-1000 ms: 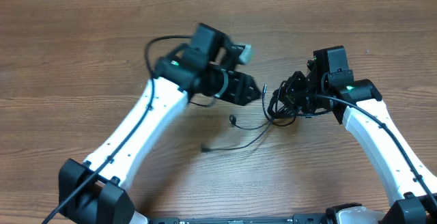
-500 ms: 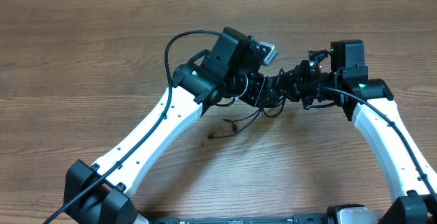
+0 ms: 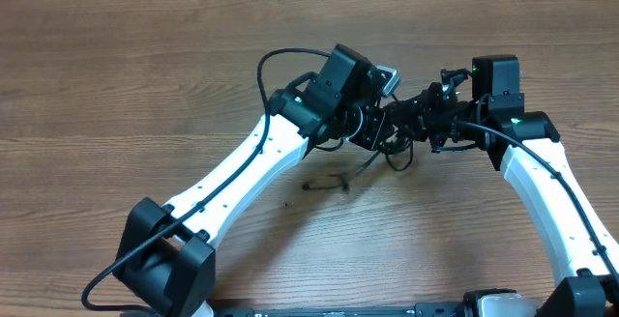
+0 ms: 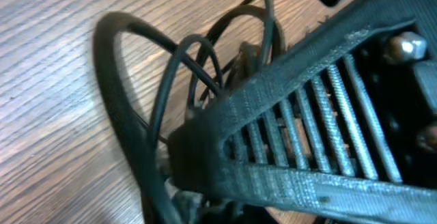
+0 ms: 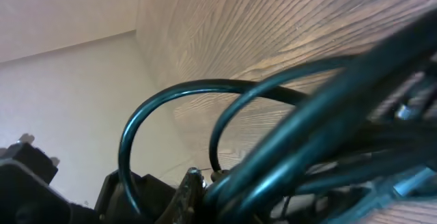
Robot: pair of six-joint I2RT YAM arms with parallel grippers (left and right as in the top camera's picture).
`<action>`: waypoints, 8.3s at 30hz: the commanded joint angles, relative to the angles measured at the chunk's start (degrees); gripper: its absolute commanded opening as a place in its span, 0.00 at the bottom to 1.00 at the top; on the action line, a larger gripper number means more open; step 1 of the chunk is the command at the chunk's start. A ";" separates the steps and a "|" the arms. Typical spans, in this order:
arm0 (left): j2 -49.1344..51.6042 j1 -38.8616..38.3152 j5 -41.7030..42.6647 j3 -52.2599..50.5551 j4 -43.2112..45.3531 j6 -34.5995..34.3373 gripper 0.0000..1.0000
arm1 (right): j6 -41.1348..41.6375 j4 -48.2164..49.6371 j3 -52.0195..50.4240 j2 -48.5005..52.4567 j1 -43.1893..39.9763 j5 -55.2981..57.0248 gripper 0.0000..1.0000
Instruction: Untangle cables
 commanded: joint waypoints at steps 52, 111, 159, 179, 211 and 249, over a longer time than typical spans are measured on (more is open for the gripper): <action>-1.01 9.40 16.00 1.03 3.28 -8.61 0.04 | -37.03 -14.82 0.57 -1.20 -10.40 -11.08 0.32; -0.98 11.30 5.64 1.03 -8.28 0.94 0.04 | -21.62 5.97 0.61 -0.57 -37.90 -29.99 0.04; -1.01 20.83 52.15 1.05 51.65 -38.14 0.04 | -21.42 -6.95 0.20 7.87 -8.55 32.09 0.51; -0.96 26.71 61.88 0.90 61.18 -42.14 0.04 | -36.87 -18.16 0.63 7.32 -21.94 17.03 0.44; 5.05 16.79 32.83 0.90 7.63 -9.70 0.04 | -35.50 -19.28 2.45 4.39 -5.55 -0.87 0.58; 5.05 23.32 1.31 0.90 -19.80 2.23 0.04 | -20.59 -5.27 2.49 -6.49 -24.74 -0.11 0.04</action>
